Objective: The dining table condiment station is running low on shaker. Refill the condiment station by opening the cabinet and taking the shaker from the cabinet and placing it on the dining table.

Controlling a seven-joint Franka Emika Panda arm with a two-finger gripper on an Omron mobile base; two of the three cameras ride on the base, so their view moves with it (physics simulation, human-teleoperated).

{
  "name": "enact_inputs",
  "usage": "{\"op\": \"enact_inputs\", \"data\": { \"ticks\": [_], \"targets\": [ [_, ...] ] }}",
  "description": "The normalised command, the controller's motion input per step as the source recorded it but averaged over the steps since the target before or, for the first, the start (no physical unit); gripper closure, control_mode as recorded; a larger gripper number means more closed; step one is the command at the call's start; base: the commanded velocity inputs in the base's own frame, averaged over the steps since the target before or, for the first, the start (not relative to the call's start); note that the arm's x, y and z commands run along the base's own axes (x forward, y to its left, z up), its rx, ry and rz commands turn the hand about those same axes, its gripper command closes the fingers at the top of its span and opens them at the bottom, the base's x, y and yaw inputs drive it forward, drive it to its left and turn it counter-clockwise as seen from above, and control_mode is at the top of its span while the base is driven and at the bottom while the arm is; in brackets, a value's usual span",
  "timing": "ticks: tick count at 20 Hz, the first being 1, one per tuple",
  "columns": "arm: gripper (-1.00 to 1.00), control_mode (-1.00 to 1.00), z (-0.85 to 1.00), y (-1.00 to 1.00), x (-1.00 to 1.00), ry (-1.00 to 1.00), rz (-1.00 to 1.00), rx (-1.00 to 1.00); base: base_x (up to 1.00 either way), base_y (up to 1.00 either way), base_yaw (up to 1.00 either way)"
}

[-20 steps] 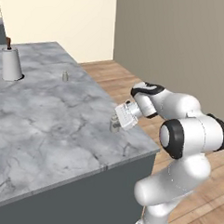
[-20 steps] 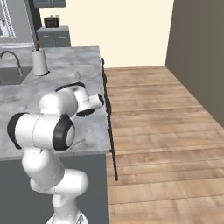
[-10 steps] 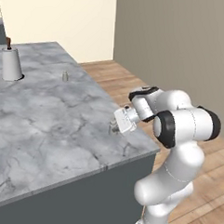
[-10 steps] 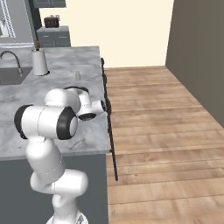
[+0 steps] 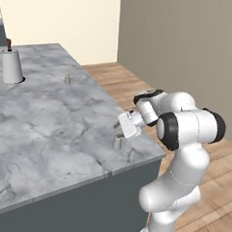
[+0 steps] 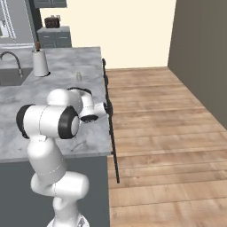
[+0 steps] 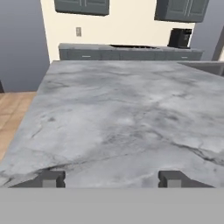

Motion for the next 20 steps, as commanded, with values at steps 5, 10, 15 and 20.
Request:
{"op": "enact_inputs", "data": {
  "ticks": [5, 10, 15, 20],
  "targets": [
    [-1.0, -1.0, 0.39, 0.0, -0.06, -0.03, 0.0, 0.0, 0.0, 0.0, 0.0],
    [-1.0, -1.0, 0.99, 0.0, -0.59, -0.02, -0.05, 0.0, 0.0, 0.0, 0.0],
    [-1.0, -1.0, 1.0, -0.15, -1.0, -0.03, -0.11, 0.0, 0.0, 0.0, 0.0],
    [-1.0, -1.0, 1.0, -0.27, -1.0, -0.06, -0.13, 0.0, 0.0, 0.0, 0.0]
  ]
}}
